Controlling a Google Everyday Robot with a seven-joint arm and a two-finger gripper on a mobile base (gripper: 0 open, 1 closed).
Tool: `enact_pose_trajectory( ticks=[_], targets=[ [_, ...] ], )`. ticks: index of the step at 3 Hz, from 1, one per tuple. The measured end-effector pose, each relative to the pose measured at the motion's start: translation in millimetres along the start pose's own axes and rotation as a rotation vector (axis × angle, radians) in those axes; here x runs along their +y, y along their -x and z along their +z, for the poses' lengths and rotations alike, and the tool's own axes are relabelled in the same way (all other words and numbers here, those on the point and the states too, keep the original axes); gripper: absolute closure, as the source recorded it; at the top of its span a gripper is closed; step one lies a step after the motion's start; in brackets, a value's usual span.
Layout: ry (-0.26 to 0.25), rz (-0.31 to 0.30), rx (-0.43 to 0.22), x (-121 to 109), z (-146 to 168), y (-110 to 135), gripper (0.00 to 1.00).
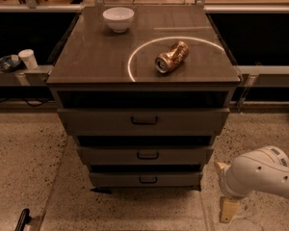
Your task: Open bottom drawer
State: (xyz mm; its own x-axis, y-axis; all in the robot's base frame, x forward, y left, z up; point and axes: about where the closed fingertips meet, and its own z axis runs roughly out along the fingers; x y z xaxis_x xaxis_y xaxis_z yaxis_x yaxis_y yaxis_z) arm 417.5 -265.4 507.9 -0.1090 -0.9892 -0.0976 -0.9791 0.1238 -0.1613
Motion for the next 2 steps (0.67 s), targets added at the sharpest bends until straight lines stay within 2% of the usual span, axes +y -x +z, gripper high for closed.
enact_pose_trajectory(
  ticks=[1,2],
  targets=[
    [0.026,-0.047,-0.054,-1,11,5,0.0],
    [0.001,-0.012,-0.236,-19,32,27,0.0]
  ],
)
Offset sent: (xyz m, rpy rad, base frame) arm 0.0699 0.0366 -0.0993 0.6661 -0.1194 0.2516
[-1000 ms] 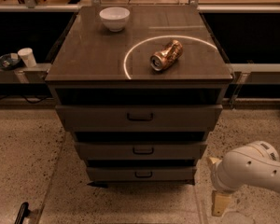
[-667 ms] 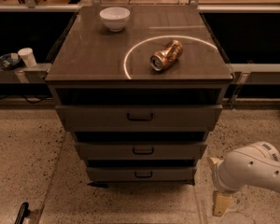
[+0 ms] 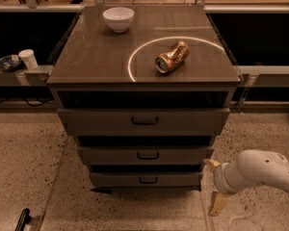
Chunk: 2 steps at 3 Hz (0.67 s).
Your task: Open bottom drawer
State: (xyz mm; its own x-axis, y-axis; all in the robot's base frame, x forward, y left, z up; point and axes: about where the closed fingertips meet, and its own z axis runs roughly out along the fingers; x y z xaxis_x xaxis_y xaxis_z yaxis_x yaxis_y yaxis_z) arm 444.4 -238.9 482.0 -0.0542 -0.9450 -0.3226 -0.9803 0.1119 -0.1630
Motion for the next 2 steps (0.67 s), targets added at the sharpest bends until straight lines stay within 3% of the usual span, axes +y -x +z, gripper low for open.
enact_pose_trajectory(
  ticks=[1,2],
  targets=[
    [-0.056,0.074,-0.216,-22,20,-1,0.0],
    [-0.053,-0.011,-0.351,-33,82,-17,0.0]
  ],
)
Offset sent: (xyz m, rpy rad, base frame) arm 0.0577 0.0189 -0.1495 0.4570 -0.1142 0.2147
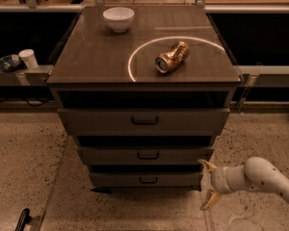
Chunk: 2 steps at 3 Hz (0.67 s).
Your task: Open bottom drawer
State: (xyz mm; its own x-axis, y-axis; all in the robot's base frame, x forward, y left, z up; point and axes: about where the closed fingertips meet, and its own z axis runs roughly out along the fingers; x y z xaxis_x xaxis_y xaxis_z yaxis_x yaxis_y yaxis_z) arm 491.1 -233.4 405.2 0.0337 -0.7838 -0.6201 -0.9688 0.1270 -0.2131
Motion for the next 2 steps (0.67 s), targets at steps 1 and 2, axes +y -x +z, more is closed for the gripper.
enact_pose_trajectory(
  ticks=[1,2],
  targets=[
    [0.009,-0.007,-0.01,9,12,-3,0.0],
    [0.045,-0.024,0.016,5,40,-21,0.0]
  ],
)
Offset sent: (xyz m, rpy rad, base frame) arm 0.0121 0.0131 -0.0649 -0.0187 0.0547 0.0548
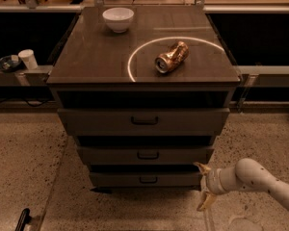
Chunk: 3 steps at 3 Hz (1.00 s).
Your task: Open bottom drawer
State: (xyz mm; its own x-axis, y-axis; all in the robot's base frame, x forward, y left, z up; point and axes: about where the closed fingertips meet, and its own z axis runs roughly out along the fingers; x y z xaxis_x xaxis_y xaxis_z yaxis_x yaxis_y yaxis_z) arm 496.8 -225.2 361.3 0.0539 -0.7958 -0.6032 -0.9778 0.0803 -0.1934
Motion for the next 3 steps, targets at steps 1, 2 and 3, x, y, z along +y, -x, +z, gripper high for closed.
enact_pose_trajectory(
  ticks=[1,2,3],
  targets=[
    [0.02,-0.019,0.024,4,36,-28,0.0],
    [0.044,-0.034,0.067,12,80,-67,0.0],
    [0.043,-0.043,0.093,10,103,-84,0.0]
  ],
)
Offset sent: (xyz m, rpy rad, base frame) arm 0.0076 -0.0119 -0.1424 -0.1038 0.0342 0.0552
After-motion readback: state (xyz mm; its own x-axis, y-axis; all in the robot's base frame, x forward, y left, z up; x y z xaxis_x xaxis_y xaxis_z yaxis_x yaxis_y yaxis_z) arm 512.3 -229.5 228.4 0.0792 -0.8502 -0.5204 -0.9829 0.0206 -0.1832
